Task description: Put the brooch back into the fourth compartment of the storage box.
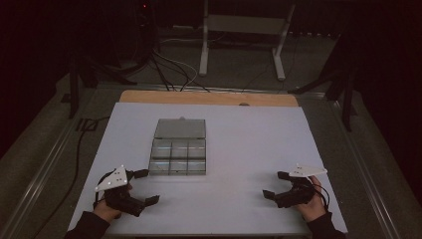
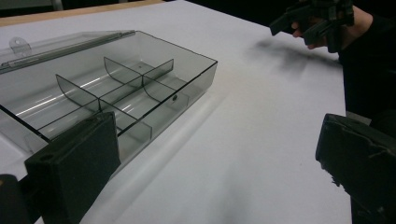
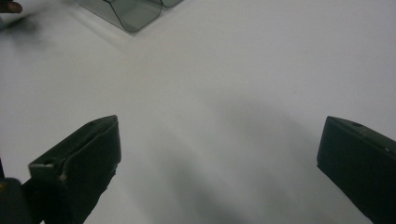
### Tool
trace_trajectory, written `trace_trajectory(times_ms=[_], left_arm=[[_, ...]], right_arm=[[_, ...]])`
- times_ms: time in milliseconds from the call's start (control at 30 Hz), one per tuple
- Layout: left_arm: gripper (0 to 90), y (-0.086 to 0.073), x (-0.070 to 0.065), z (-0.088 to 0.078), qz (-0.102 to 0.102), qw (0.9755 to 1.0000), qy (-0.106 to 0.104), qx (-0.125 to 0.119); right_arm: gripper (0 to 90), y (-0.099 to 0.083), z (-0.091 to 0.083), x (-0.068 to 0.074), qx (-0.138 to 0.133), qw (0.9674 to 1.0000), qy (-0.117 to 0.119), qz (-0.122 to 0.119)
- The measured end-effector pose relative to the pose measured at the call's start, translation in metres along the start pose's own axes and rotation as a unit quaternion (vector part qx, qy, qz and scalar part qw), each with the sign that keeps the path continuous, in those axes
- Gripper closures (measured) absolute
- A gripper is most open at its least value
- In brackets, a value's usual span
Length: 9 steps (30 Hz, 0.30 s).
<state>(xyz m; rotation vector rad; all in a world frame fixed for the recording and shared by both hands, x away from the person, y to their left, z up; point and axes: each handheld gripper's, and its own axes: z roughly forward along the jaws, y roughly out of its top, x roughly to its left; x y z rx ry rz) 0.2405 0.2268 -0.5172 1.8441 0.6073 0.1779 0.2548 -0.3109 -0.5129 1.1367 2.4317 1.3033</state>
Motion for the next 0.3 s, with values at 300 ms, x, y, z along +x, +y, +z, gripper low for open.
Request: trace_trajectory(times_ms=[300], left_arm=[[1.2, -0.0001, 0.0003, 0.0009, 0.0, 1.0, -0.001, 0.001]], right_arm=[[0.0, -0.0064, -0.0056, -0.0025, -0.004, 0.9999, -0.012, 0.01]])
